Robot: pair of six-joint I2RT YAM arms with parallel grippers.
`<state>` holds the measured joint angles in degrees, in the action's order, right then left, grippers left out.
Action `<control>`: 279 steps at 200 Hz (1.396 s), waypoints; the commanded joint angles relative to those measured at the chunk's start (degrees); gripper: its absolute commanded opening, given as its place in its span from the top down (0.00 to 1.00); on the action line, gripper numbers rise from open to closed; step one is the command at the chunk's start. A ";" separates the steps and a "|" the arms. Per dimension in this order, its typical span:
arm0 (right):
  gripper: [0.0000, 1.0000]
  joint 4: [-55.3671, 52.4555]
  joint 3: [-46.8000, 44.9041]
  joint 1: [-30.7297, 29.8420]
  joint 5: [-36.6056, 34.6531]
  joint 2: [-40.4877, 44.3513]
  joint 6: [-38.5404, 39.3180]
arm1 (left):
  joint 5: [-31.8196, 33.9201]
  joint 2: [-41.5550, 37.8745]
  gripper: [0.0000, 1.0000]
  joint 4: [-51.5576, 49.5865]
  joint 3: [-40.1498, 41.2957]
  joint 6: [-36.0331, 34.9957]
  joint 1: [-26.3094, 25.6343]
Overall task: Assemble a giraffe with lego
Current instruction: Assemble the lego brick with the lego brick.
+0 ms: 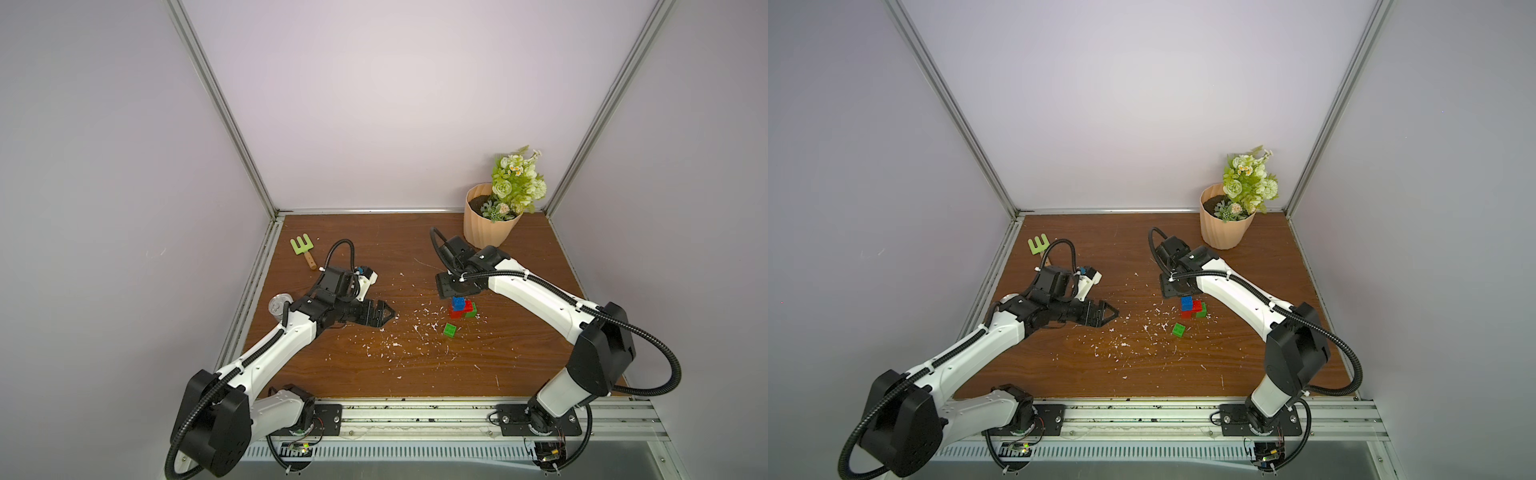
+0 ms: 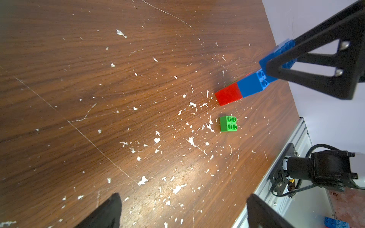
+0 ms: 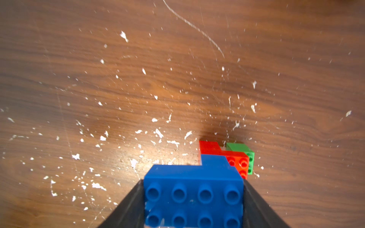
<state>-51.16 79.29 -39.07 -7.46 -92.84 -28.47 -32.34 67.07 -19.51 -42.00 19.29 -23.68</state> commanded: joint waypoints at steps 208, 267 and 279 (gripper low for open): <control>0.45 3.81 -8.09 0.13 1.08 4.67 -2.69 | -0.45 -1.02 0.00 -0.53 -0.10 -0.04 -0.49; 0.45 4.24 -8.04 0.82 0.74 5.38 -2.34 | -0.15 -1.07 0.00 -0.62 -0.15 -0.06 -0.49; 0.45 4.16 -7.69 0.88 0.58 5.56 -2.21 | -0.07 -1.07 0.01 -0.62 -0.19 -0.13 -0.47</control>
<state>-45.84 71.66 -38.74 -6.11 -89.56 -30.87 -32.32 66.81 -19.51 -42.00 19.27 -23.68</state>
